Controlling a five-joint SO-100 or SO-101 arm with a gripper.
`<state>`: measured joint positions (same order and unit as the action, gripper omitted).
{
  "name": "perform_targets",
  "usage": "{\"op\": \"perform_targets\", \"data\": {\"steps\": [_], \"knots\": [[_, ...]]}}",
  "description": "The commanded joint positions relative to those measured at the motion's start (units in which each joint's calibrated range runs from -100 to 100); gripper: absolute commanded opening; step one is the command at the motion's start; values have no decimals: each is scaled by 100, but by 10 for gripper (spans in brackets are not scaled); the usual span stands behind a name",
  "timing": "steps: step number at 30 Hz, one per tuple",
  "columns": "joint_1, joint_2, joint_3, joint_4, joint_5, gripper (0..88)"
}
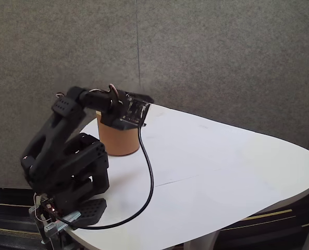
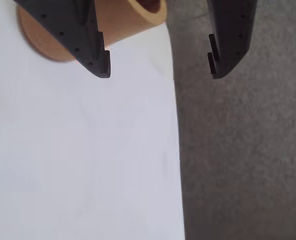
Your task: Grab the pen and put it in the pen holder.
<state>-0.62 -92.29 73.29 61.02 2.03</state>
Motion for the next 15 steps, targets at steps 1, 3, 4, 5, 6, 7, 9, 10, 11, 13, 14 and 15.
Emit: {"op": "perform_targets", "data": {"steps": [1,3,4,5,6,7,9,10,11,13,14,15], "knots": [[253,-405,379,85,-63,280],[260,-405,451,153,-68,280],[260,-405,560,153,-68,280],[275,-405,722,153,-68,280],[282,-405,875,153,-68,280],[297,-405,1029,153,-68,280],[385,-405,1209,85,-68,280],[407,-405,1218,85,-68,280],[414,-405,1245,85,-68,280],[414,-405,1363,85,-68,280],[414,-405,1453,110,-68,280],[414,-405,1525,136,-68,280]]}}
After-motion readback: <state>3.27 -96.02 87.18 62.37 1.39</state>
